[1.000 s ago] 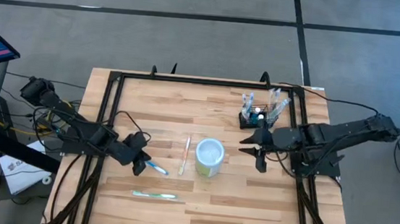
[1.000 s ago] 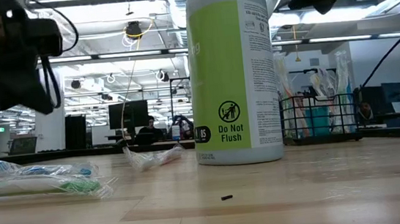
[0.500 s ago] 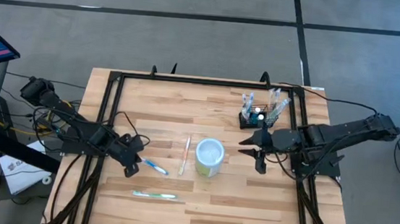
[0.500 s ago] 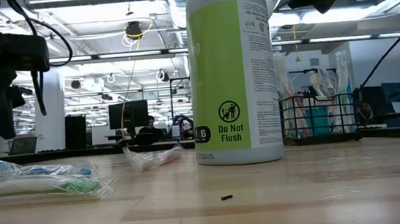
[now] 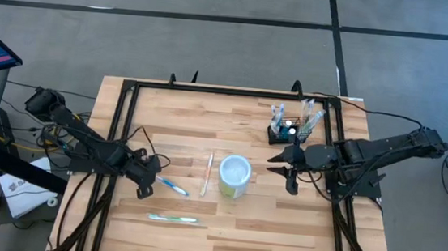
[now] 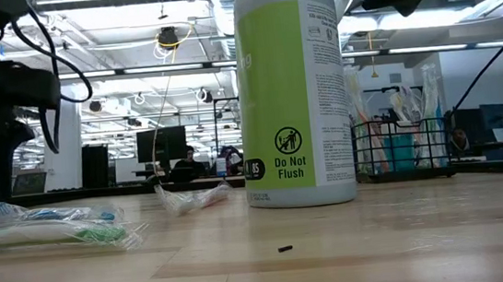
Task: Pick & Place toothbrushing station
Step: Put the blue toothbrush into the wire organizer
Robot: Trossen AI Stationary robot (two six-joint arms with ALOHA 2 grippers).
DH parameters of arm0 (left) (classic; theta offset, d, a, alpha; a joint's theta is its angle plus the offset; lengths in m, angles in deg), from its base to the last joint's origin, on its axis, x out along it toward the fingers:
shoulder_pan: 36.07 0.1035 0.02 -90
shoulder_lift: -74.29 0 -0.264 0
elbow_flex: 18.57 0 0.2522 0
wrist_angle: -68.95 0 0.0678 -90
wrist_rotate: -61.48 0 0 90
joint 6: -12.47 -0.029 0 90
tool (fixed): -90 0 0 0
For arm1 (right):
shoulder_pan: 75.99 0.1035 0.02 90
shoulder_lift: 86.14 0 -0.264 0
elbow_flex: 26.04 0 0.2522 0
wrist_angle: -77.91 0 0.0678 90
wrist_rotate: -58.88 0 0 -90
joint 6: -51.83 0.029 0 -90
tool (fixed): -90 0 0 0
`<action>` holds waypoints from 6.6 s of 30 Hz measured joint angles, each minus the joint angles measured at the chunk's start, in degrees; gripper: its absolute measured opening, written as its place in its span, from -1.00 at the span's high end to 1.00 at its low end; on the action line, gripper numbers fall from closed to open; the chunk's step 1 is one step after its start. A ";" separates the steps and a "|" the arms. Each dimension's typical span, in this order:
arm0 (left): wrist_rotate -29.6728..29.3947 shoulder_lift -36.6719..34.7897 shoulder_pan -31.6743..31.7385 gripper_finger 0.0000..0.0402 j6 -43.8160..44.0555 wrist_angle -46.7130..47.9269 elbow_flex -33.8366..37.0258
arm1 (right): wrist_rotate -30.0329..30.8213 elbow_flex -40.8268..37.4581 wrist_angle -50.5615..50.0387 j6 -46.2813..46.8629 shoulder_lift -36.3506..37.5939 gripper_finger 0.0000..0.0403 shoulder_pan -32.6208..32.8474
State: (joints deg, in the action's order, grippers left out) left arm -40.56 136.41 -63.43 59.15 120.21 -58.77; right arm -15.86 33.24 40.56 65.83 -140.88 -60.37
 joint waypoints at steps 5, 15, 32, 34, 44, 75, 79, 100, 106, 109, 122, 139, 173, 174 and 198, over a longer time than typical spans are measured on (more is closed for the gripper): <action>0.93 3.11 0.00 0.28 -1.70 -0.40 -0.02 | 0.00 0.00 0.04 0.02 0.00 0.41 0.00; 1.08 6.52 0.00 0.27 -1.48 -0.48 -0.37 | 0.00 0.00 0.07 0.00 0.00 0.41 0.00; -0.14 6.52 1.09 0.40 -15.49 0.04 -4.68 | -0.02 -0.02 0.07 -0.28 0.00 0.41 0.11; -0.06 6.95 1.09 0.39 -15.14 0.02 -4.59 | -0.02 -0.02 0.07 -0.45 0.00 0.41 0.11; 0.91 11.51 1.09 0.39 -14.95 -0.38 -4.57 | -0.15 -0.02 0.07 -0.44 0.00 0.41 0.11; 4.35 12.86 1.08 0.95 -6.76 0.17 -7.13 | -0.15 -0.02 0.07 -0.42 0.00 0.41 0.11; 7.39 12.86 1.09 0.96 -5.59 1.40 -9.68 | -0.06 -0.02 0.08 -0.42 0.00 0.41 0.11; 7.10 12.81 1.76 0.96 -0.96 15.71 -21.33 | 0.04 -0.02 2.71 -2.21 0.00 0.41 0.11; 6.20 9.56 4.73 0.97 -0.96 18.99 -24.59 | 0.04 -0.02 3.10 -2.43 -0.02 0.41 -0.22; 5.83 6.43 6.53 0.96 -0.94 18.85 -25.56 | 0.09 -0.02 3.21 -2.43 -0.44 0.41 -0.42; 3.92 -8.66 13.76 0.96 1.40 10.07 -26.18 | 4.70 -0.06 9.18 -9.71 -2.51 0.41 -0.39; 11.91 -5.67 24.05 0.95 2.07 -19.99 -26.16 | 20.70 -0.02 24.18 -32.03 -3.82 0.41 -0.26; 30.07 8.99 33.31 0.93 12.54 -44.03 -26.16 | 39.24 14.00 40.54 -76.62 -26.88 0.41 4.24; 30.09 8.99 33.31 0.93 12.62 -44.04 -26.16 | 39.26 14.06 41.79 -78.68 -27.38 0.41 4.25; 31.95 8.99 33.29 0.93 12.57 -44.03 -26.16 | 39.67 14.16 59.70 -105.54 -35.74 0.41 2.35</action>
State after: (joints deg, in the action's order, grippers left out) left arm -8.62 145.40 -30.14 71.72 76.18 -84.93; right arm 23.81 47.40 100.26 -39.71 -176.61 -58.03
